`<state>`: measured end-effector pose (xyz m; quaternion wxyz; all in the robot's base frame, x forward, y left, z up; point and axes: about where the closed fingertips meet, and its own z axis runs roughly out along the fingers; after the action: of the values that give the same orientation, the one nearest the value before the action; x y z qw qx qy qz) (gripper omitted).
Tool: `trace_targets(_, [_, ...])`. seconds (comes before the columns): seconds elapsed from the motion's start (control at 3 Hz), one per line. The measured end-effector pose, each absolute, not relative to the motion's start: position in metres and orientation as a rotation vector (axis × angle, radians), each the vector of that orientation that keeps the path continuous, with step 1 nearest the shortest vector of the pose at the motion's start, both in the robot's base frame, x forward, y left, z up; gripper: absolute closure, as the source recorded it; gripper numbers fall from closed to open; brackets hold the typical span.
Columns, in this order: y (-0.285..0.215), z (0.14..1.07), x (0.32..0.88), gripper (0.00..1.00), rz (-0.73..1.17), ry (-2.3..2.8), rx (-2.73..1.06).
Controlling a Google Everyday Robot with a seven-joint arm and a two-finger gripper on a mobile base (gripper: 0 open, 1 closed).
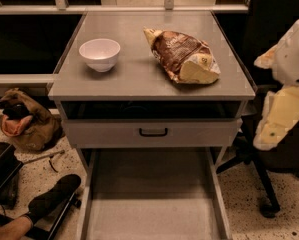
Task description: Close middle drawer
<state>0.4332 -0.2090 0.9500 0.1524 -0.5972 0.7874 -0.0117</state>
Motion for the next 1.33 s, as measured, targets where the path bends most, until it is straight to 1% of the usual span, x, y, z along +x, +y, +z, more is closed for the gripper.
trace_targets(0.33, [-0.195, 0.898, 0.418, 0.00, 0.107, 2.286, -1.708])
trace_targets(0.67, [-0.183, 0.834, 0.390, 0.00, 0.288, 2.305, -1.726])
trace_targets(1.0, [-0.183, 0.834, 0.390, 0.00, 0.289, 2.305, -1.726])
trace_targets(1.33, [-0.188, 0.790, 0.381, 0.00, 0.390, 2.356, -1.676])
